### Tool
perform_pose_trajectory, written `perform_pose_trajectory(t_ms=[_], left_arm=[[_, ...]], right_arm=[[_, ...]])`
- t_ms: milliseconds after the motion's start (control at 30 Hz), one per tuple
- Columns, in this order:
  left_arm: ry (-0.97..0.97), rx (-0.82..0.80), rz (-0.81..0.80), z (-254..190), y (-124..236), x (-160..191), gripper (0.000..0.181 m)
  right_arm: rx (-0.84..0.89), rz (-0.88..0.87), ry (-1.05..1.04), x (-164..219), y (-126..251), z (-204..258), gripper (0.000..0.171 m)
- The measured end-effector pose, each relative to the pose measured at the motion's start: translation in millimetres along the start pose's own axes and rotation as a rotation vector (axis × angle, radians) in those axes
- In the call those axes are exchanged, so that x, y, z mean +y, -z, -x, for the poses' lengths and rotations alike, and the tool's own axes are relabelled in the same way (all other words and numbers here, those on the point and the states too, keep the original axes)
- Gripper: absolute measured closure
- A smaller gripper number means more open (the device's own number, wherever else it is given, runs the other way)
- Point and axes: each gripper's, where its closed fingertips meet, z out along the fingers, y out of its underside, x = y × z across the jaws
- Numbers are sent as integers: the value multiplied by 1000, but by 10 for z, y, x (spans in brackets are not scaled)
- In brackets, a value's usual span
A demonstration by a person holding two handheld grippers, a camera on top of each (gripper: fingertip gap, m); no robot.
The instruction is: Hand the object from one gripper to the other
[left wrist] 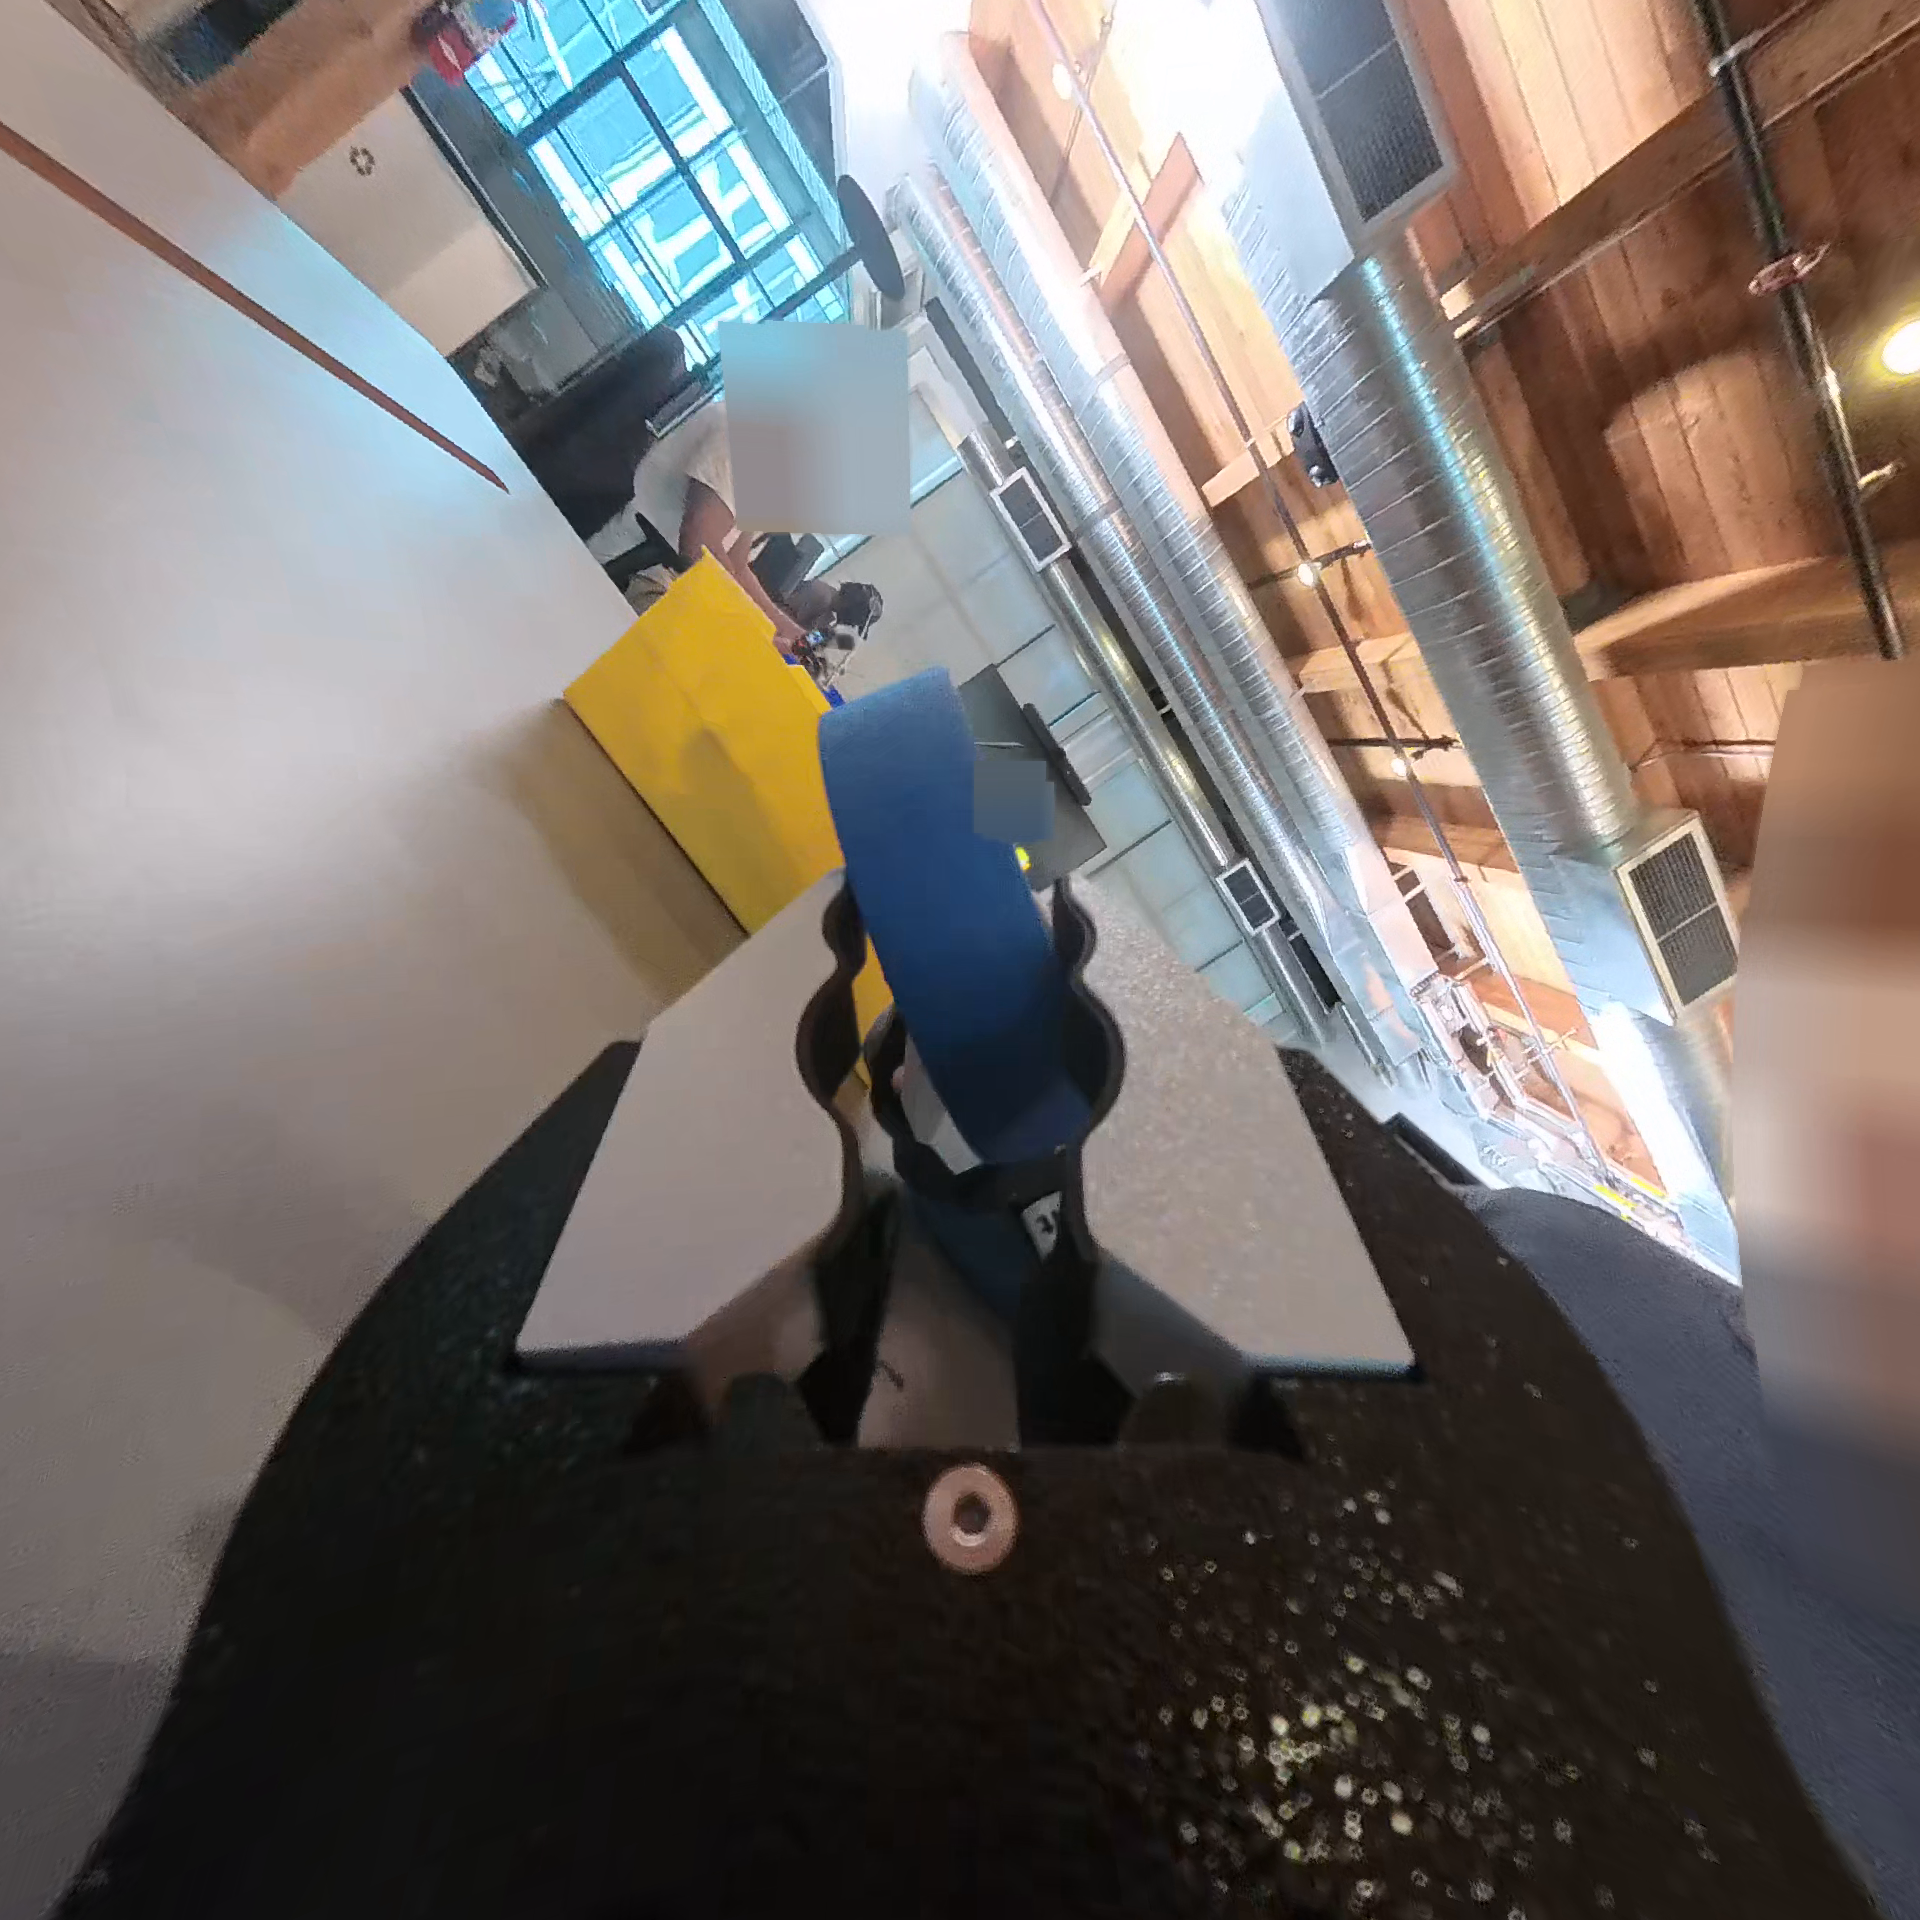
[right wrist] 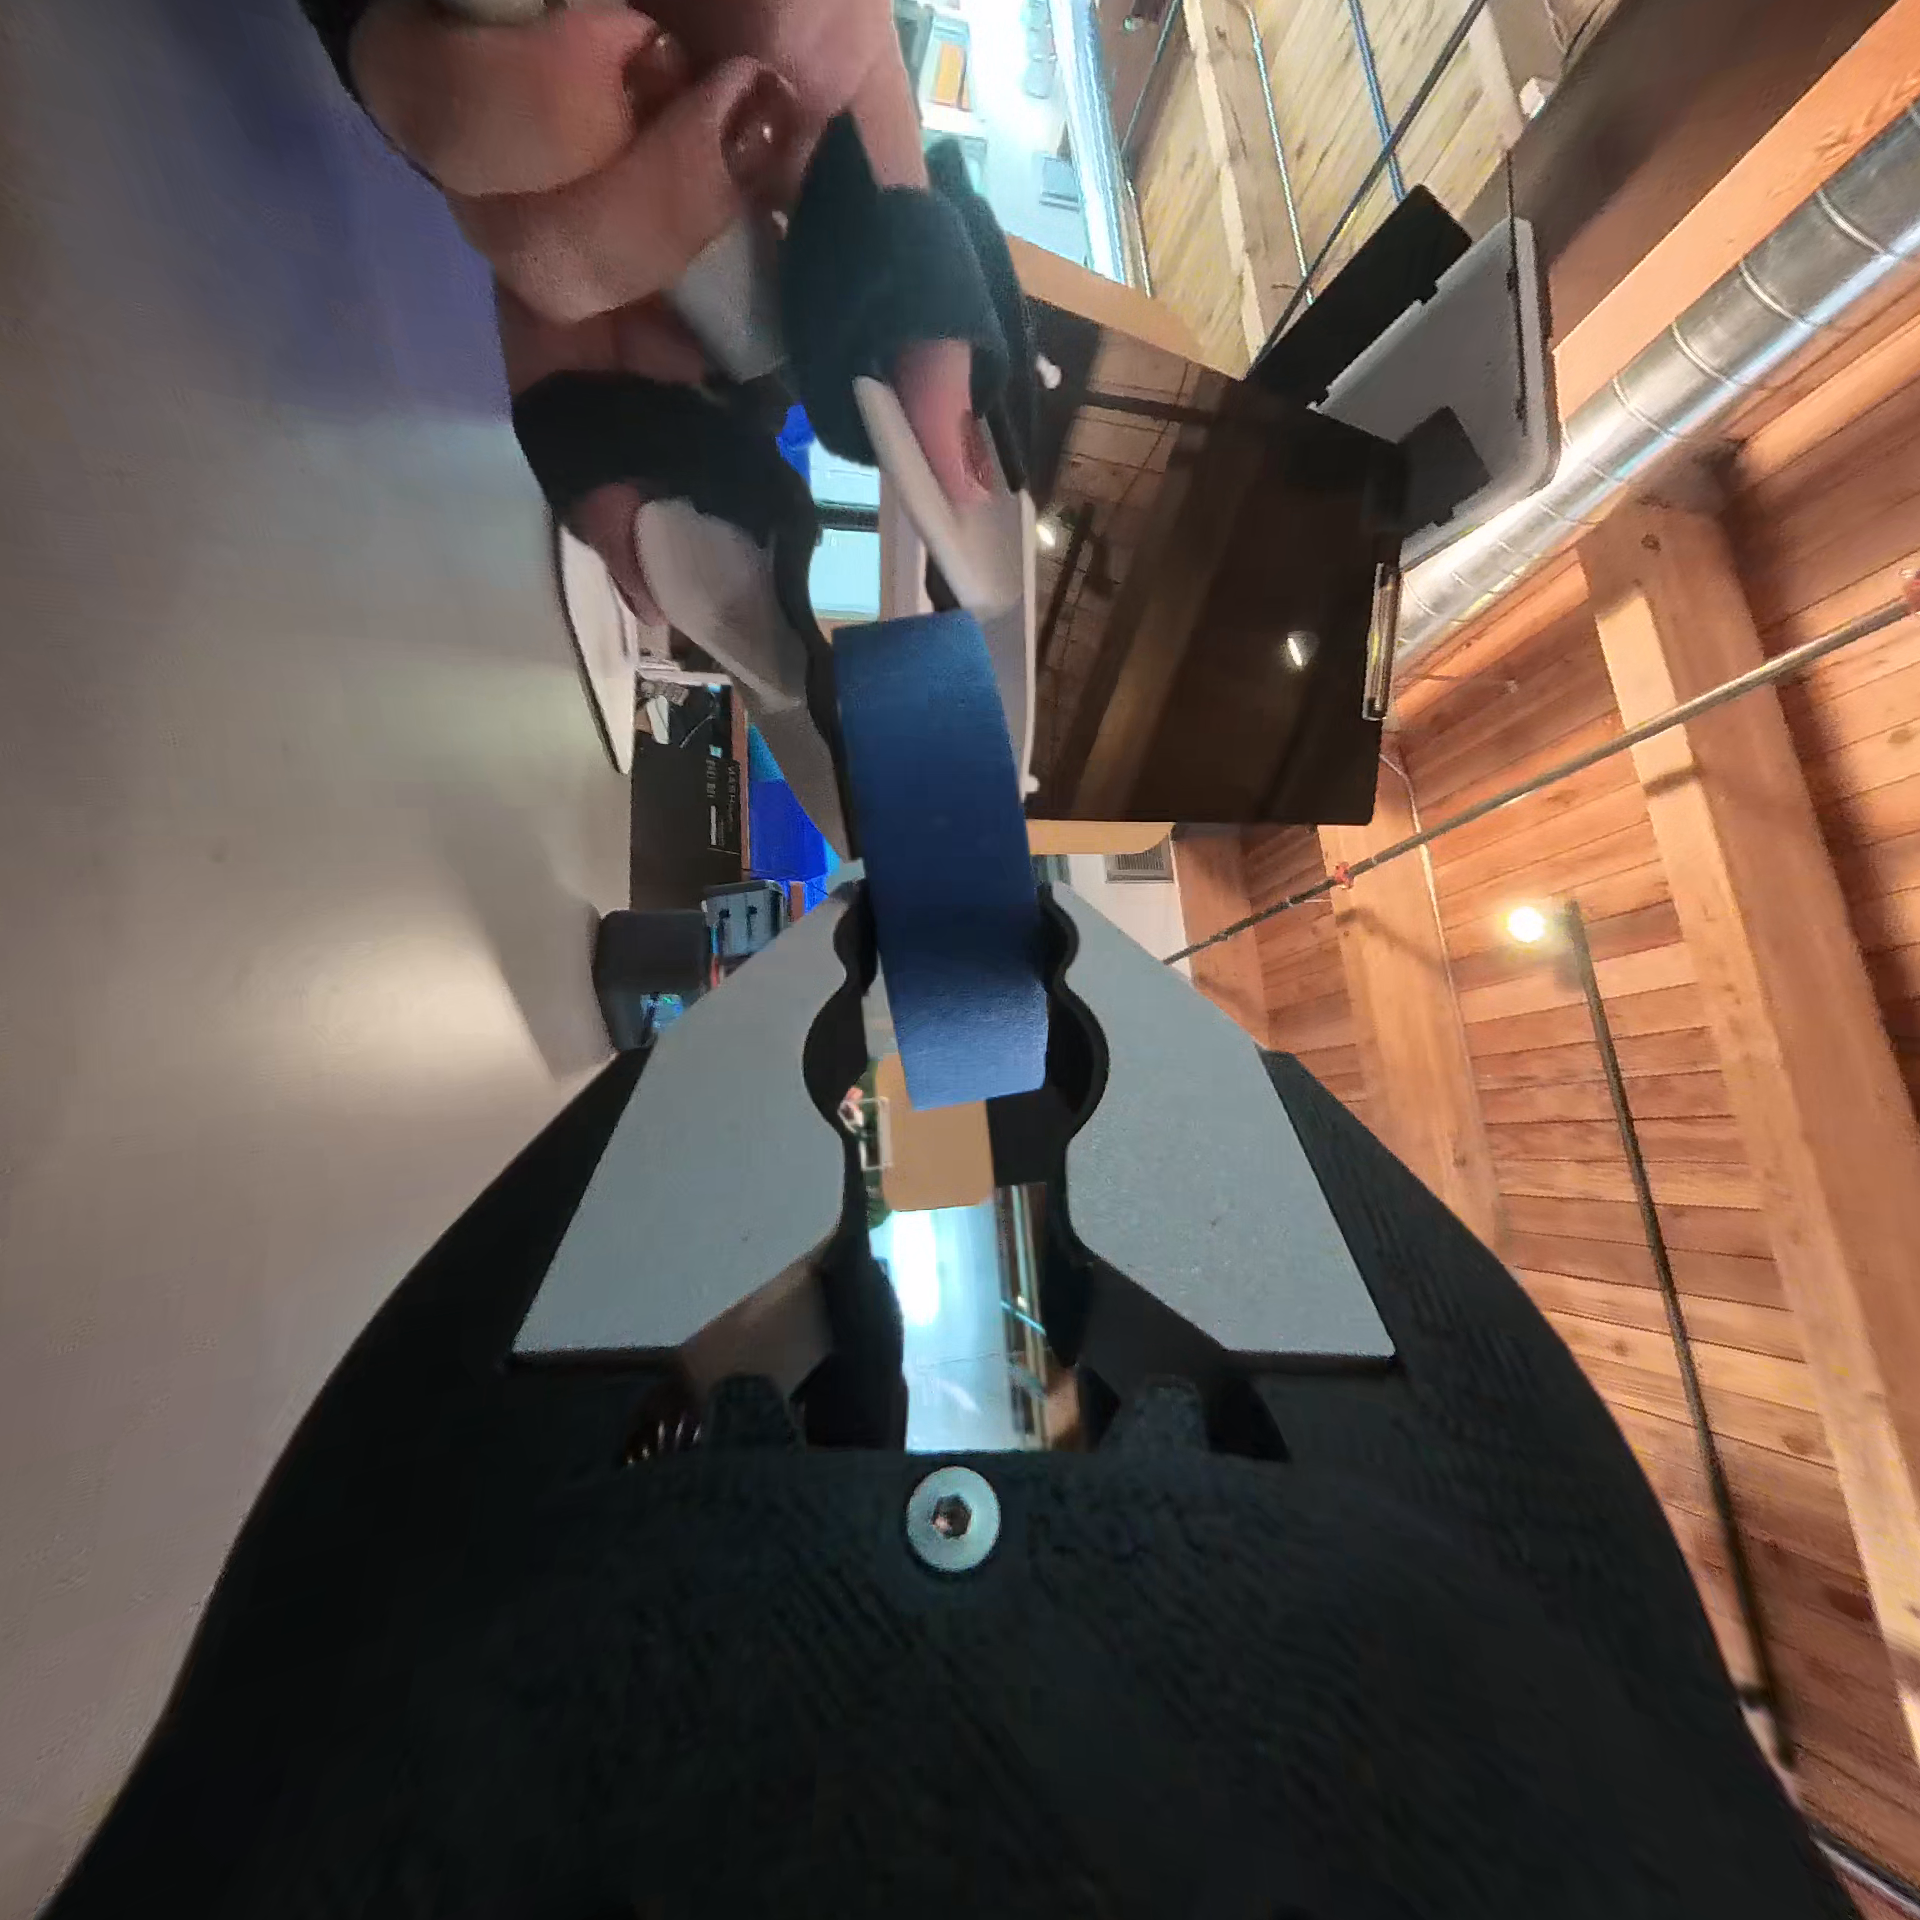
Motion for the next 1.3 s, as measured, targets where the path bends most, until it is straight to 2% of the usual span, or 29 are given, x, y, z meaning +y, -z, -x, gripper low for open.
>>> perform_pose_trajectory(t_ms=[33, 67, 100, 133, 200, 300, 333, 367, 400, 500, 600, 633, 733, 800, 867, 933, 1067, 1200, 1300], left_arm=[[-19, 8, -4, -9, 3, -8, 151], [-50, 19, -19, -35, 10, -30, 154], [-84, 20, -29, -53, 21, -49, 155], [-120, 15, -34, -66, 32, -65, 156], [-212, 33, -60, -145, 53, -113, 156], [-388, 79, -63, -325, 56, -107, 156], [-460, 81, -50, -368, 45, -73, 156], [-541, 84, -34, -412, 29, -28, 156], [-630, 90, -19, -458, 11, 28, 156], [-843, 105, 37, -545, -44, 214, 156], [-995, 93, 70, -552, -81, 331, 156], [-1007, 84, 66, -545, -80, 326, 155], [-941, 7, -7, -470, -90, 189, 149], [-906, -62, -114, -434, -66, 8, 98], [-894, -137, -136, -340, -32, -92, 86], [-942, -236, -215, -252, 47, -223, 85], [-1082, -431, -337, -112, 223, -392, 97], [-1146, -444, -304, -94, 187, -365, 108], [-1153, -463, -256, -26, 140, -325, 112]], right_arm=[[-30, -19, -53, -13, 13, 29, 140], [-65, -57, -154, -53, 33, 44, 131], [-82, -99, -296, -95, 51, -2, 102], [-96, -132, -458, -110, 64, -82, 88], [-132, -182, -813, -66, 78, -260, 74], [-251, -218, -1372, 149, 54, -347, 78], [-345, -244, -1546, 161, 56, -311, 80], [-456, -282, -1713, 135, 72, -278, 91], [-550, -319, -1868, 111, 83, -261, 91], [-796, -422, -2148, -15, 144, -226, 103], [-899, -455, -2140, -139, 199, -183, 125], [-894, -447, -2102, -154, 200, -177, 138], [-730, -373, -1920, -74, 141, -182, 147], [-613, -296, -1778, 30, 103, -165, 149], [-504, -210, -1674, 149, 56, -165, 149], [-405, -137, -1605, 265, 23, -194, 149], [-204, 5, -1510, 504, 113, -306, 148], [-84, 122, -1484, 652, 316, -370, 148], [28, 196, -1568, 778, 430, -494, 148]])
